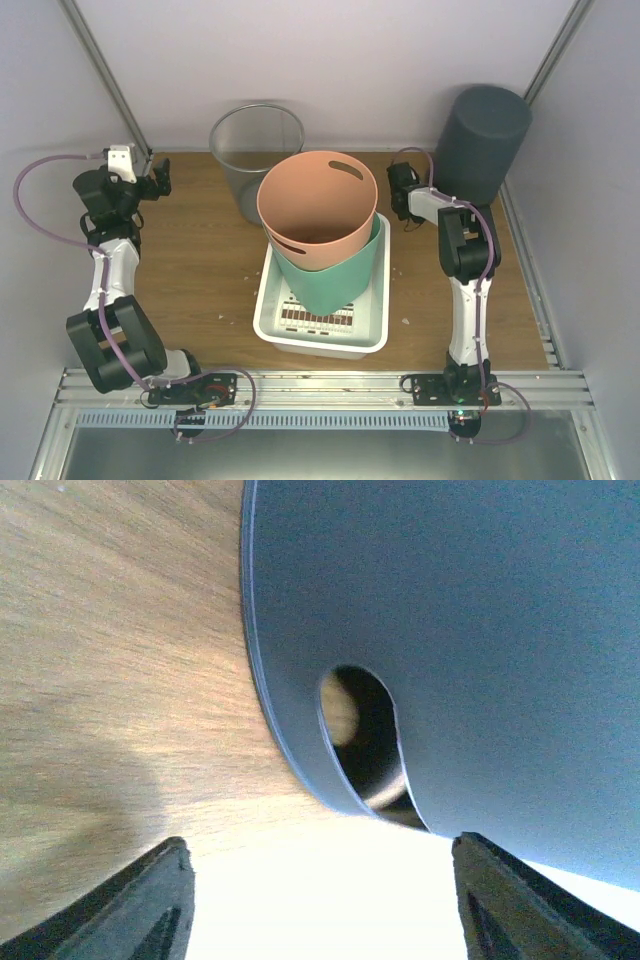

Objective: Turn the large container upside down

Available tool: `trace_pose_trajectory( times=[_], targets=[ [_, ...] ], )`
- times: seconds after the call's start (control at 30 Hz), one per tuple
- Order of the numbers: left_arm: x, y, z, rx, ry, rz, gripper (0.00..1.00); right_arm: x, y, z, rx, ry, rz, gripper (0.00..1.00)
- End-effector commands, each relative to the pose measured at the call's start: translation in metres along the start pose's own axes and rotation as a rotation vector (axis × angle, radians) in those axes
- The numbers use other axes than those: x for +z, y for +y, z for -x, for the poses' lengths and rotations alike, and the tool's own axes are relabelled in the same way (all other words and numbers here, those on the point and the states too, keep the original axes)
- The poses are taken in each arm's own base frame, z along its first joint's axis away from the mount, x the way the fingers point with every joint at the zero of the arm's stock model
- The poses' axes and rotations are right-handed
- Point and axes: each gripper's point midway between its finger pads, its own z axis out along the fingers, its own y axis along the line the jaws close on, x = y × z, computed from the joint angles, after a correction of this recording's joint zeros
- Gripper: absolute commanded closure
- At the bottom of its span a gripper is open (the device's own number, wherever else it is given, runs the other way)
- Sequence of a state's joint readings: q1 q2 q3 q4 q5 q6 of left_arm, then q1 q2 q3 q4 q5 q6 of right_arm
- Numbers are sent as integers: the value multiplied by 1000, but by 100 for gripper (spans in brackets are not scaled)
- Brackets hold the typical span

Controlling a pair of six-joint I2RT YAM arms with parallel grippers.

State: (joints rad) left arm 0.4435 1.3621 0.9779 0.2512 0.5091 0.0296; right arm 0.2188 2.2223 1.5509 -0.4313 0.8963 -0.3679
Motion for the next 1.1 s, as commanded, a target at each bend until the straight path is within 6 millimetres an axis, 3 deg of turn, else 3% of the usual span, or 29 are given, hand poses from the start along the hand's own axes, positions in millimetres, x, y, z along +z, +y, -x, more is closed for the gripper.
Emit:
trace_pose_trajectory(
  times=[0.0,0.37,0.5,0.6,0.73,0.87,0.97,1.07],
  targets=[
    [1,3,24,26,-63,-5,1,17,-3,-3,5,28,-35,28],
    [-5,-1,43,50,-82,-12,1,7,14,-17,47,45,90,28],
    [-9,-16,62,125,-93,-83,1,-6,13,-21,97,50,147,28],
    [-17,-29,87,217,-119,-133,1,-27,4,-20,180,27,229,29],
    [-37,-51,132,328,-183,-211,1,-71,-42,-7,367,-73,294,28],
    [-68,-100,161,438,-226,-448,1,-125,-104,7,611,-232,366,28],
    [-97,-137,164,479,-244,-664,1,-161,-135,15,733,-358,490,29],
    [-119,-169,149,527,-248,-818,1,-201,-155,28,781,-523,688,29]
  ],
)
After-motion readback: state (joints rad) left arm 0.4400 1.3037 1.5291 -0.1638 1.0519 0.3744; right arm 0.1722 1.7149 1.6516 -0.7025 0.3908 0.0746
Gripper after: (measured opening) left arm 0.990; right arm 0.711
